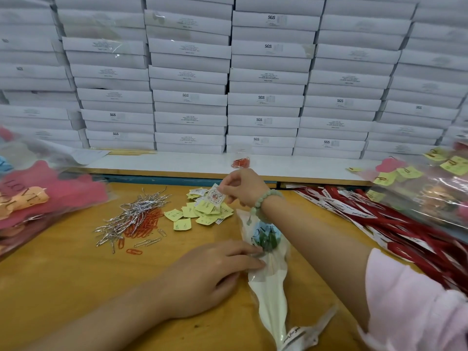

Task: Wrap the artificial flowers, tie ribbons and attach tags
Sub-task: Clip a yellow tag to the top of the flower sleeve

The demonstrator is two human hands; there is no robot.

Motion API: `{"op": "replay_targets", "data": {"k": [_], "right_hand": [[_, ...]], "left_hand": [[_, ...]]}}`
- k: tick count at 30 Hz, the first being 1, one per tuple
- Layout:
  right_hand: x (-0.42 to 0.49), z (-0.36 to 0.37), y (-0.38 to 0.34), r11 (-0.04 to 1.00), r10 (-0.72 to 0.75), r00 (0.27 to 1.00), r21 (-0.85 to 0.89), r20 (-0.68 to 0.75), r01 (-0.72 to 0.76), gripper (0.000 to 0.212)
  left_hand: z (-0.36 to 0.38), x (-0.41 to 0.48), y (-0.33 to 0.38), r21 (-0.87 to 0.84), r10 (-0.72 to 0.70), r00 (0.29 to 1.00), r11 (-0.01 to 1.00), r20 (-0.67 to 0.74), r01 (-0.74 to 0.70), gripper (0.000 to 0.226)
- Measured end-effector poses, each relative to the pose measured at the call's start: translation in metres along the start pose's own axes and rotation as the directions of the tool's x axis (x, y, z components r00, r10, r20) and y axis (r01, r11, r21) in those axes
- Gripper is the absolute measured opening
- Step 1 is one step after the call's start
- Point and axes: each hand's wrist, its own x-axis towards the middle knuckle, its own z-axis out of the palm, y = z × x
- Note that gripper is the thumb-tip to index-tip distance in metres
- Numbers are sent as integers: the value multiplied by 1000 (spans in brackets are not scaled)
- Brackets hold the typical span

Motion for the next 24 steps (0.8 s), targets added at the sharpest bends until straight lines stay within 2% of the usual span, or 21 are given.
{"op": "replay_targets", "data": {"k": [5,7,9,15,18,21,24], "right_hand": [[-19,-20,10,985,-47,998,163,-52,54,12],[-29,-34,21,985,-48,992,159,-114,65,14],[-42,-50,37,990,-24,983,134,-184,49,8],[-78,-79,89,991,88,909,131,-407,-37,21],[-78,-81,95,955,183,890,289,-417,-61,25],[-76,-80,94,950,192,908,301,-371,-78,21],[-78,-80,94,964,180,922,250,-343,-95,18]], "left_hand": [[-3,-2,4,-3,55,998,998,15,-55,49],[-3,-2,6,-19,75,997,997,22,-74,50],[-3,-3,8,-30,85,996,996,24,-85,50],[-2,-2,16,-67,128,990,989,-55,-132,41],[-2,-2,21,-109,131,988,984,-83,-139,36],[-4,-3,27,-135,105,985,983,-134,-123,35],[-18,-1,20,-129,-40,939,992,-340,-5,31]]}}
